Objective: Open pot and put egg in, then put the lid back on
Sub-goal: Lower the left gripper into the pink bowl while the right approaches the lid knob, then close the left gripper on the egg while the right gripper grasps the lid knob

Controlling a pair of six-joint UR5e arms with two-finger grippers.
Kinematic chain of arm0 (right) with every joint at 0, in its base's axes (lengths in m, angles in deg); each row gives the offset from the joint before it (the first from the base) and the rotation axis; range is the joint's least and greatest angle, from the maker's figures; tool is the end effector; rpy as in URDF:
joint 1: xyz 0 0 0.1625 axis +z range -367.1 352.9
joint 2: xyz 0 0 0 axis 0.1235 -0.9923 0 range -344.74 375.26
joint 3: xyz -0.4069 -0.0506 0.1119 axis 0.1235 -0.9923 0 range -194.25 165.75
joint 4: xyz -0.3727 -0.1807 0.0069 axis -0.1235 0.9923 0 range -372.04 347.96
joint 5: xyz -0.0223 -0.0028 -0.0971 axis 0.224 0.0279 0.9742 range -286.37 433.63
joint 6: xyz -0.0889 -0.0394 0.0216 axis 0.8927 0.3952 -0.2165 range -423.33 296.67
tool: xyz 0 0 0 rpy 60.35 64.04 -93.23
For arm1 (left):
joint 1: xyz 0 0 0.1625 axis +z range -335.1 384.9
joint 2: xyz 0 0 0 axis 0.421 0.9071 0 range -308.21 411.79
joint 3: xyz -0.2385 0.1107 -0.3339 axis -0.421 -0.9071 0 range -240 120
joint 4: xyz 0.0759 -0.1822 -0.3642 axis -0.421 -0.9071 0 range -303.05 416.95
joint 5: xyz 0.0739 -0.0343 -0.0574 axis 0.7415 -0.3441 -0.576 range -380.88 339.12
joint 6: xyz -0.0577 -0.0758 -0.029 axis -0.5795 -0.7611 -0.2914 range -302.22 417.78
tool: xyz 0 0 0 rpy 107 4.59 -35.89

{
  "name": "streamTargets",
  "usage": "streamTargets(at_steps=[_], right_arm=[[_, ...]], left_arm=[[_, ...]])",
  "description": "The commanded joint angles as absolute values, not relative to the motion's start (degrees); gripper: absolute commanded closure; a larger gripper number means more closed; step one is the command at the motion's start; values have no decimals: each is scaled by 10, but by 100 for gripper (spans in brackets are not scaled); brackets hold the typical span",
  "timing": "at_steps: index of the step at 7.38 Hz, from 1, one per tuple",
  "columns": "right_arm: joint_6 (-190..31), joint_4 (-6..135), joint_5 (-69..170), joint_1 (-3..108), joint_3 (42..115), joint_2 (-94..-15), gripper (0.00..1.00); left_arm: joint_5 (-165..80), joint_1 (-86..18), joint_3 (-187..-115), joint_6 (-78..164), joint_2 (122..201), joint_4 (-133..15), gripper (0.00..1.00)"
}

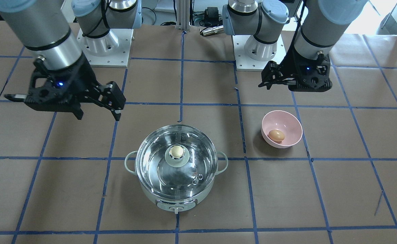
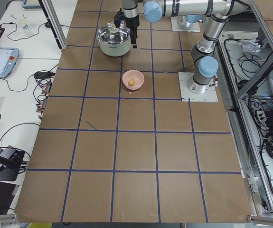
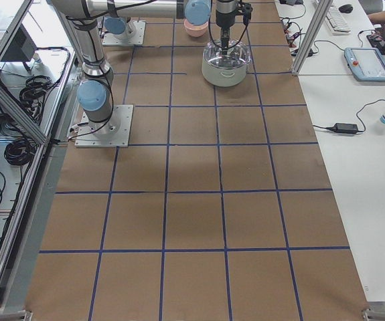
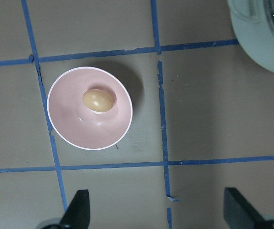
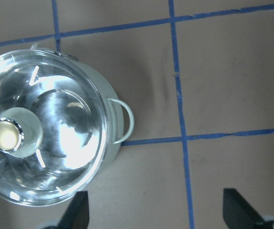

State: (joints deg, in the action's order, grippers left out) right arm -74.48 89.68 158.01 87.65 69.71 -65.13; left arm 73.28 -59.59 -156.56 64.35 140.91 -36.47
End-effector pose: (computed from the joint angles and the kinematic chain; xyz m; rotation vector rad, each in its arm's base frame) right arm 0.1901 -0.5613 0.4731 0.1581 3.0148 -0.1927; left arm -0.0807 -0.4765 0.4348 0.0373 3.0754 0.2553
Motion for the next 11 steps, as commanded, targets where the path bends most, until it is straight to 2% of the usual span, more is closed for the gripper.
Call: streamTargets(at_steps=[1,3,6,7,9,11], right_arm=[[-857,998,1581,944,674,-573,0],[-886,1013,1615,980,668,-533,0],[-914,1055,1623,1022,668,-500,0],[-914,1057,1629,1022,668,-497,0],[-914,1063,1629,1028,670,-490,0],[-945,1063,1630,1036,670,-485,21]], left_arm=[[735,-543,-1636,722,1412,-312,4],[734,-525,-1739,758,1420,-170,4],[730,-525,-1847,771,1435,8,5],[728,-522,-1859,802,1440,70,5],[675,-501,-1859,862,1459,97,5],[643,-480,-1871,924,1464,103,5]])
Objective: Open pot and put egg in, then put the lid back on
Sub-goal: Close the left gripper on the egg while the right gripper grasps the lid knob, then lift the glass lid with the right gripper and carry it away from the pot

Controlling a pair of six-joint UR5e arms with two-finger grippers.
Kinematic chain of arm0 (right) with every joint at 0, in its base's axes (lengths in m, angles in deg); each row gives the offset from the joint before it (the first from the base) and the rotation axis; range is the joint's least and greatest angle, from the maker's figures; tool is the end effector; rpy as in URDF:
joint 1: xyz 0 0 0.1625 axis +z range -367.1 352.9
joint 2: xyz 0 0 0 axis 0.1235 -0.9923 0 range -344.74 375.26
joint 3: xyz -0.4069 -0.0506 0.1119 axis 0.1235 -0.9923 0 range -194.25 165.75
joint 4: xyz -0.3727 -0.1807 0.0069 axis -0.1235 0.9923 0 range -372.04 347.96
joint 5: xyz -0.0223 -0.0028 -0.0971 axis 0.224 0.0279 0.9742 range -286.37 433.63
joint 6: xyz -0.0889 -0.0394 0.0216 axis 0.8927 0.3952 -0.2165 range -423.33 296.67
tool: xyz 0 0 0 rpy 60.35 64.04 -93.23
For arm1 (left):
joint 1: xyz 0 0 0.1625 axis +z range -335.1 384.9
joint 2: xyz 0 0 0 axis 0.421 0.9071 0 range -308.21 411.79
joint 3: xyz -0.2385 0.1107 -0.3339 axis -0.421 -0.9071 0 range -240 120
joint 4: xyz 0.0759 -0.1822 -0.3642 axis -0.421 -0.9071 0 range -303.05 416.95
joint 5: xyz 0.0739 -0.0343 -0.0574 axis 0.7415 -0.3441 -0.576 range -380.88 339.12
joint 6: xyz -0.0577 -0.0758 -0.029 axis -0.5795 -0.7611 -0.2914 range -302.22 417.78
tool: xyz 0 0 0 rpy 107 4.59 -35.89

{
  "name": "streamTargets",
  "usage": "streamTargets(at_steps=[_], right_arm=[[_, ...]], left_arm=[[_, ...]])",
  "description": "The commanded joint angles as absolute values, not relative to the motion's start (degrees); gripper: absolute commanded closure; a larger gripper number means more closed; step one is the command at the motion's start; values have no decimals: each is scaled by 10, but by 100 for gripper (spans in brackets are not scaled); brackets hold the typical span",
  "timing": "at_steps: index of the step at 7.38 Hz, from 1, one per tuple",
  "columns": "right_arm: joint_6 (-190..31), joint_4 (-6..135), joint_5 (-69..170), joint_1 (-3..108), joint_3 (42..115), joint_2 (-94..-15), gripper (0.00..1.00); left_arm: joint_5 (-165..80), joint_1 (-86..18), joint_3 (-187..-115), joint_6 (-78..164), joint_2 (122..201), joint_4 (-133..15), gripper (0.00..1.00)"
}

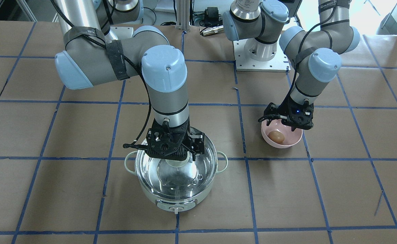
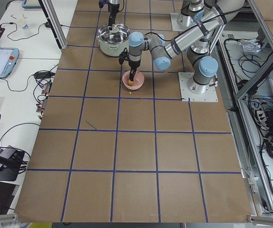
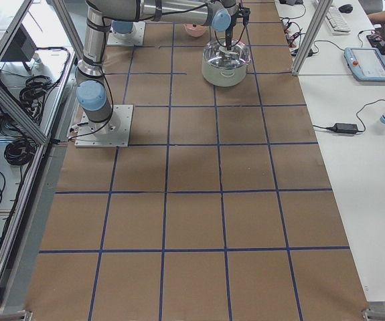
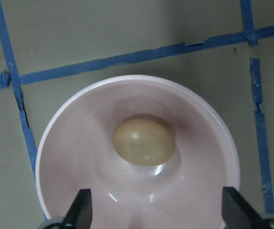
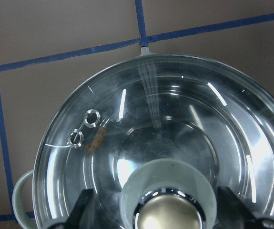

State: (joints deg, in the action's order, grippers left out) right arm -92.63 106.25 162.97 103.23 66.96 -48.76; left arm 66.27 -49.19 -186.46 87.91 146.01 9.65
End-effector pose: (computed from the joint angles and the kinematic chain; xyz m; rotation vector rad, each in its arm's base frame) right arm 0.3614 -0.5889 0.3501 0.2360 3.0296 -0.2609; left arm -0.0146 -0.4532 0.2348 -0.3861 -3.0845 0.0806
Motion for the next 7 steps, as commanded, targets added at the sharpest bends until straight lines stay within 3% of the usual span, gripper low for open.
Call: streamTargets(at_steps=[1,5,7], right_arm=[[-941,1063,1630,1036,671,-485,29],[-933,1059,1631,1036,675,-489,55],[-922,1056,1634,1036,676,-493,57]], left_arm=[[643,-479,-1875,937,1464,103,5],[645,-479,-1880,959,1468,113,5],[644,-478,-1879,959,1478,127,5]])
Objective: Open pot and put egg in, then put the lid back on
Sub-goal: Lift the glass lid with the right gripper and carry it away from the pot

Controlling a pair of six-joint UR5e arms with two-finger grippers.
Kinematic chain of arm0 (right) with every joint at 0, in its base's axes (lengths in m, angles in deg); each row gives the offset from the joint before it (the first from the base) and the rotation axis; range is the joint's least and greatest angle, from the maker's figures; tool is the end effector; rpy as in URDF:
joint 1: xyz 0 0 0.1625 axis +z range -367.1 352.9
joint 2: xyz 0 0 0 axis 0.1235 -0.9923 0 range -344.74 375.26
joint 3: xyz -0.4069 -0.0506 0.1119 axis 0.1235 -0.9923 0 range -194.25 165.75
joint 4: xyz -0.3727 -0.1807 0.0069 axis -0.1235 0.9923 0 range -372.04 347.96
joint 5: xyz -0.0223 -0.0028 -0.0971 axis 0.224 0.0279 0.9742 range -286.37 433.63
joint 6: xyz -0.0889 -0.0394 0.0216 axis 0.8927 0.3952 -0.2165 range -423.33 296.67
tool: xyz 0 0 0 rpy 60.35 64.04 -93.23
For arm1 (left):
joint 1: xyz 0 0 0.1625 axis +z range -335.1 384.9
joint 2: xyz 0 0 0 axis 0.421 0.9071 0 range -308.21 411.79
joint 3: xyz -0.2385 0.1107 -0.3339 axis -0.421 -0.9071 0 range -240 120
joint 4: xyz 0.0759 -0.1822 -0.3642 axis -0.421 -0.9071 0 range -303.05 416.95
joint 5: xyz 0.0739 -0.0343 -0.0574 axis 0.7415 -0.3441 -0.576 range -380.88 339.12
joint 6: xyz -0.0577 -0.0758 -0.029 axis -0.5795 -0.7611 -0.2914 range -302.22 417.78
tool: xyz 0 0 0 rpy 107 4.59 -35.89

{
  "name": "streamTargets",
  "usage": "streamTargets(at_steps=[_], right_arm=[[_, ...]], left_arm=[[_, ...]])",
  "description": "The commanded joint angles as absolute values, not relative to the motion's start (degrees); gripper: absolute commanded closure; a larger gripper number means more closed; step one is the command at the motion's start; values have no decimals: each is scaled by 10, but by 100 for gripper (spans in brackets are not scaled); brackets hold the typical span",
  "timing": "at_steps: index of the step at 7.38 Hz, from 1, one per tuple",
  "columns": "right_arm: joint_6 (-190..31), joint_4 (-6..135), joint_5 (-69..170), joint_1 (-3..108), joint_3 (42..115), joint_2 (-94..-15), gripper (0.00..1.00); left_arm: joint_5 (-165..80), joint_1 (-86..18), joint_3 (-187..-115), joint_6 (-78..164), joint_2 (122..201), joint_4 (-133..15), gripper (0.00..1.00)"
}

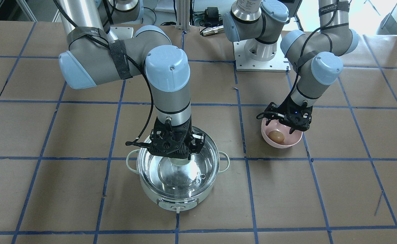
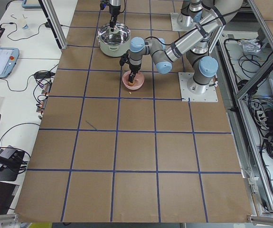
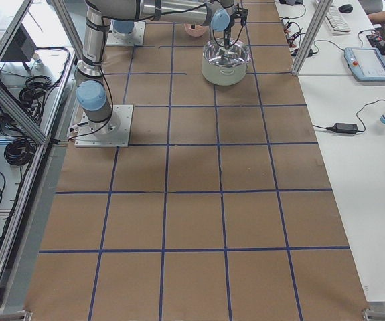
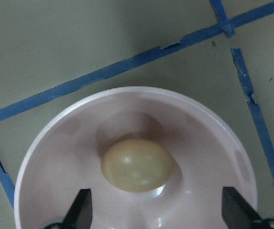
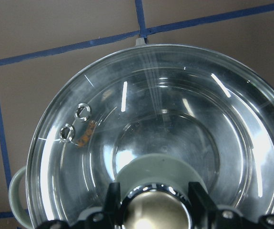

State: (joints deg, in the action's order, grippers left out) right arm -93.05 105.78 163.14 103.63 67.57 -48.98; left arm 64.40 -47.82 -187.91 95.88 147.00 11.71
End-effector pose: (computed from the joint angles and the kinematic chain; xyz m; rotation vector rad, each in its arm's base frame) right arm 0.3640 -0.5833 0.3465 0.2378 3.0389 -0.2417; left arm -0.0082 -0.4501 0.2213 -0.5584 -3.0294 0.0980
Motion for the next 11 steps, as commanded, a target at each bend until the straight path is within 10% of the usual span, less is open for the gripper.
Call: streamTargets(at_steps=[1,11], right_arm=[[-899,1052,1654,1033,675,-499,57],[-687,852,1629,838,679,-652,58]], left_arm=[[644,-478,-1880,959,1492,152,6],[645,-480,-1881,958,1531,188,7]])
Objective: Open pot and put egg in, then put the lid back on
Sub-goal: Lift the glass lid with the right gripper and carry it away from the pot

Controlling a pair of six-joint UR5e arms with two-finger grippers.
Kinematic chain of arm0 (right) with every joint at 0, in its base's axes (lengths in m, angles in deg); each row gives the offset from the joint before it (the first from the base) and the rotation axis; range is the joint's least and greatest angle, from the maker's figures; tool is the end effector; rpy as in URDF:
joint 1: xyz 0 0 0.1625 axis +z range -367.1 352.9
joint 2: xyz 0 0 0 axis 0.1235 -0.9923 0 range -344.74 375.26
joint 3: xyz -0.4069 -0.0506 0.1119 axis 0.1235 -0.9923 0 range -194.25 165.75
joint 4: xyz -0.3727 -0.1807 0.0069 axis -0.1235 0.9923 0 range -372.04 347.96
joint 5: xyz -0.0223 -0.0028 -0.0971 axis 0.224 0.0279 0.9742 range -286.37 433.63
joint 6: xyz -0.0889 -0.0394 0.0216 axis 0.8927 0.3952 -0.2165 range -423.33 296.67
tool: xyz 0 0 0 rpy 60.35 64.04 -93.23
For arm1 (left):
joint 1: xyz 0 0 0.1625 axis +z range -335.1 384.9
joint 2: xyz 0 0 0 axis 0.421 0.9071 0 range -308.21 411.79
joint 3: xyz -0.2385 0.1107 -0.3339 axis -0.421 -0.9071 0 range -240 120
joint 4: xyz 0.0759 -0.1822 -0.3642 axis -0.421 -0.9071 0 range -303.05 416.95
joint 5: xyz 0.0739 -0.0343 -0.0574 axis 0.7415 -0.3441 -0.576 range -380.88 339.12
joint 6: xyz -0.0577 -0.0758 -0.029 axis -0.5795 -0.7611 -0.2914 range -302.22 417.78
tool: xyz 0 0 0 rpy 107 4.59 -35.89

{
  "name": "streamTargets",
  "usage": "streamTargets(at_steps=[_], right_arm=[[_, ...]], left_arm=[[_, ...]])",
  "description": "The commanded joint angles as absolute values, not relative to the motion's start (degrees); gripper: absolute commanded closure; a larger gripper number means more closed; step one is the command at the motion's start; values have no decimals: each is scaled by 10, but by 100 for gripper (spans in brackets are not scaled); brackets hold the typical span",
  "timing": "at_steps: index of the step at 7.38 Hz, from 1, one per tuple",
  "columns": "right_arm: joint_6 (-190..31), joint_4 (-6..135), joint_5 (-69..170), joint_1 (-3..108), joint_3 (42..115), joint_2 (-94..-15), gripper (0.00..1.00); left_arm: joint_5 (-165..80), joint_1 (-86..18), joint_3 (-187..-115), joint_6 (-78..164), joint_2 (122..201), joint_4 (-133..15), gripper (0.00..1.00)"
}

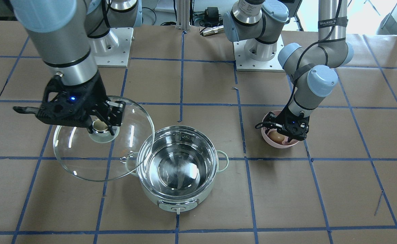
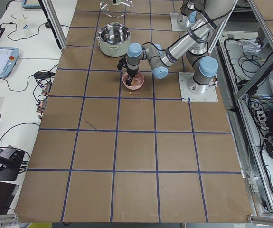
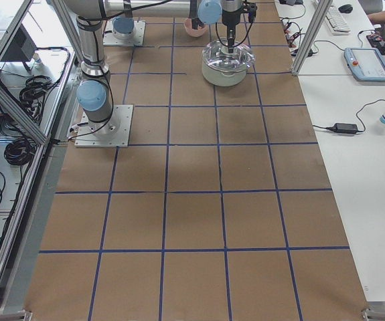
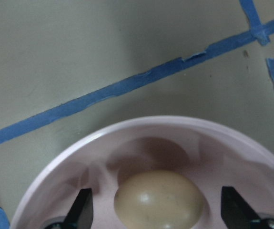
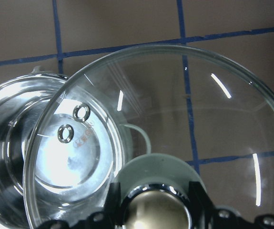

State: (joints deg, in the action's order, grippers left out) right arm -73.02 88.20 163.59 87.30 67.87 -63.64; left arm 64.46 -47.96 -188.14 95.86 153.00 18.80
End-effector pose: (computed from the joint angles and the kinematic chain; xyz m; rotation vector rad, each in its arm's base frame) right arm 0.1777 -0.5725 0.4708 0.1440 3.1168 -0.1899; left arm -0.0048 -0.4641 0.1870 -0.5637 -3.0356 0.1178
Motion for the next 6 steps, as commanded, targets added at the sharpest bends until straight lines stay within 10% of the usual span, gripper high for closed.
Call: streamTargets(at_steps=[1,6], right_arm=[[-653,835,1616,815,680,-663,58],[-607,816,1570,767,681,-674,59]], left_arm=[[644,-480,-1881,958,1532,188,7],[645,-480,-1881,958,1540,190,24]])
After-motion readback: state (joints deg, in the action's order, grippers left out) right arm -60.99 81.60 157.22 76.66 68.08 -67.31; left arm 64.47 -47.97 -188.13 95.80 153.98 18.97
